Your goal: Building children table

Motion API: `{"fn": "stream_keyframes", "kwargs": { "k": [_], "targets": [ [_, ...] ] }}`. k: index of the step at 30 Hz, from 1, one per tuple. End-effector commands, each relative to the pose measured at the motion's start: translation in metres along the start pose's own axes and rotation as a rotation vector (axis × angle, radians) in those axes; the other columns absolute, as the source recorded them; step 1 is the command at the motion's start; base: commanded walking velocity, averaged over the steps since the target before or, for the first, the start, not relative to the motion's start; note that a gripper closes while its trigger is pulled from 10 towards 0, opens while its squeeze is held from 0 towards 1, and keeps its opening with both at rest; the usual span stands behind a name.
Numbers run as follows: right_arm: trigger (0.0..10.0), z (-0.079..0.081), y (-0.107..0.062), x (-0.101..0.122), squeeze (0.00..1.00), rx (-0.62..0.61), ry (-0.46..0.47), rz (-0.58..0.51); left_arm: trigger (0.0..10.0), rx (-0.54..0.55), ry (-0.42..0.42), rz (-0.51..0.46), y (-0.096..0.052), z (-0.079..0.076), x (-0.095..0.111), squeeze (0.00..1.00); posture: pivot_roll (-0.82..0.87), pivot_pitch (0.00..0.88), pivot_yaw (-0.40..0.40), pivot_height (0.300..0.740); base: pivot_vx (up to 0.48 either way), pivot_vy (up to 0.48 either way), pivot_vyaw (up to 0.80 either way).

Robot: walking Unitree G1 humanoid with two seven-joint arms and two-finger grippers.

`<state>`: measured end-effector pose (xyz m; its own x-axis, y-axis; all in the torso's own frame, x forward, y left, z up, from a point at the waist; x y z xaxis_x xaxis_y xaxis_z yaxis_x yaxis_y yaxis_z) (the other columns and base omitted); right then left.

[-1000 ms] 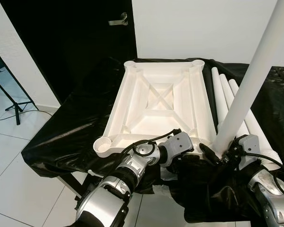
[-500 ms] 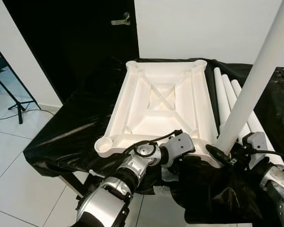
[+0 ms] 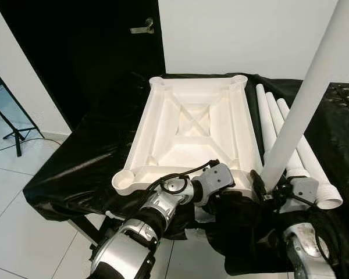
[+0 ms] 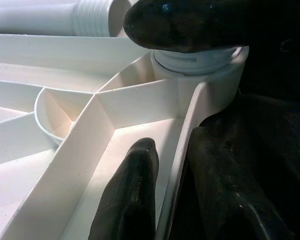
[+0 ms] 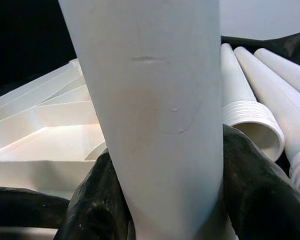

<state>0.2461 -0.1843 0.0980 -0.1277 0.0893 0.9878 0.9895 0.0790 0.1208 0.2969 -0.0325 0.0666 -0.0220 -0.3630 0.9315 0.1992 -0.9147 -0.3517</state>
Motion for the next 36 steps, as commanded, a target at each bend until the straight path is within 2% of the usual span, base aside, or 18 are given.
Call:
{"fn": "stream_keyframes", "kwargs": {
  "k": [1, 3, 4, 5, 8, 9, 10, 15, 16, 17, 18, 20, 23, 27, 29, 31, 34, 36],
  "targets": [
    [10.0, 0.008, 0.004, -0.002, 0.00, 0.017, 0.016, 0.011, 10.0, 0.007, -0.127, 0.185, -0.004, -0.019, -0.051, 0.00, 0.09, 0.000, 0.052, 0.740, 0.000, 0.000, 0.00],
    [10.0, 0.008, 0.004, -0.002, 0.00, 0.017, 0.016, 0.011, 10.0, 0.007, -0.127, 0.185, -0.004, -0.019, -0.051, 0.00, 0.09, 0.000, 0.052, 0.740, 0.000, 0.000, 0.00],
    [10.0, 0.006, 0.006, 0.000, 0.33, 0.023, 0.009, 0.003, 10.0, 0.008, -0.126, 0.185, -0.004, -0.019, -0.050, 0.00, 0.09, 0.000, 0.053, 0.740, 0.000, 0.000, 0.00],
    [10.0, 0.001, 0.008, 0.002, 1.00, 0.030, -0.003, -0.008, 10.0, 0.008, -0.125, 0.184, -0.003, -0.019, -0.050, 0.00, 0.09, 0.000, 0.052, 0.740, 0.000, 0.000, 0.00],
    [10.0, -0.004, 0.010, 0.003, 1.00, 0.039, -0.011, -0.010, 10.0, 0.009, -0.124, 0.183, -0.003, -0.018, -0.049, 0.00, 0.10, 0.000, 0.049, 0.740, 0.000, 0.000, 0.00],
    [10.0, -0.010, 0.013, 0.005, 0.32, 0.070, -0.040, -0.008, 10.0, 0.012, -0.125, 0.181, -0.003, -0.018, -0.049, 0.00, 0.10, 0.000, 0.045, 0.740, 0.000, 0.000, 0.00],
    [10.0, -0.014, 0.015, 0.006, 0.00, 0.105, -0.063, -0.003, 10.0, 0.014, -0.125, 0.181, -0.003, -0.018, -0.048, 0.00, 0.10, 0.000, 0.045, 0.740, 0.000, 0.000, 0.00],
    [10.0, -0.023, 0.012, 0.008, 0.00, 0.261, -0.133, 0.026, 10.0, 0.017, -0.129, 0.179, -0.003, -0.017, -0.049, 0.00, 0.09, 0.000, 0.045, 0.740, 0.000, 0.000, 0.00],
    [6.1, -0.024, 0.010, 0.007, 0.00, 0.309, -0.143, 0.047, 10.0, 0.017, -0.129, 0.180, -0.004, -0.017, -0.049, 0.00, 0.09, 0.000, 0.045, 0.740, 0.000, 0.000, 0.00],
    [6.1, -0.024, 0.010, 0.007, 0.00, 0.309, -0.143, 0.047, 10.0, 0.017, -0.129, 0.180, -0.004, -0.017, -0.049, 0.00, 0.09, 0.000, 0.045, 0.740, 0.000, 0.000, 0.00],
    [0.0, -0.023, 0.007, 0.004, 0.00, 0.374, -0.147, 0.081, 10.0, 0.018, -0.129, 0.181, -0.004, -0.017, -0.049, 0.00, 0.09, 0.000, 0.045, 0.740, 0.000, 0.000, 0.00],
    [0.0, -0.022, -0.003, -0.001, 0.00, 0.494, -0.141, 0.138, 10.0, 0.020, -0.128, 0.181, -0.004, -0.016, -0.049, 0.00, 0.10, 0.000, 0.046, 0.740, 0.000, 0.000, 0.00],
    [0.0, -0.021, -0.007, -0.002, 0.00, 0.549, -0.121, 0.162, 10.0, 0.021, -0.128, 0.180, -0.004, -0.016, -0.048, 0.00, 0.10, 0.000, 0.046, 0.740, 0.000, 0.000, 0.00],
    [0.0, -0.014, -0.009, -0.004, 0.00, 0.575, -0.105, 0.168, 10.0, 0.021, -0.128, 0.179, -0.004, -0.016, -0.048, 0.00, 0.10, 0.000, 0.047, 0.740, 0.000, 0.000, 0.00],
    [0.0, 0.005, -0.014, -0.008, 0.00, 0.585, -0.049, 0.157, 10.0, 0.020, -0.128, 0.180, -0.004, -0.016, -0.048, 0.00, 0.10, 0.000, 0.048, 0.740, 0.000, 0.000, 0.00],
    [0.0, 0.005, -0.014, -0.008, 0.00, 0.585, -0.049, 0.157, 10.0, 0.020, -0.128, 0.180, -0.004, -0.016, -0.048, 0.00, 0.10, 0.000, 0.048, 0.740, 0.000, 0.000, 0.00],
    [0.0, 0.012, -0.010, -0.004, 0.00, 0.449, 0.004, 0.087, 10.0, 0.020, -0.128, 0.182, -0.004, -0.016, -0.049, 0.00, 0.10, 0.000, 0.049, 0.740, 0.000, 0.000, 0.00],
    [0.0, -0.002, -0.002, 0.002, 0.00, 0.171, 0.049, 0.008, 10.0, 0.020, -0.127, 0.185, -0.005, -0.016, -0.050, 0.00, 0.10, 0.000, 0.048, 0.740, 0.000, 0.000, 0.00]
  ]
}}
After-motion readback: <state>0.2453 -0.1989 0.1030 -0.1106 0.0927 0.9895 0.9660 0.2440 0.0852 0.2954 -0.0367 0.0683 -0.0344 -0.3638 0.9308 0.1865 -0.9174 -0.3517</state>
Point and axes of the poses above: a point about 5 cm out from each wrist's last joint towards the gripper, its own y axis pointing out of the wrist towards the gripper, its own x axis along the axis of the wrist's last joint, z = x × y, the point moved 2 cm from there along y, pointing out of the wrist towards the gripper, and after that the axes turned 4 degrees about -y, right-handed, at the moved point
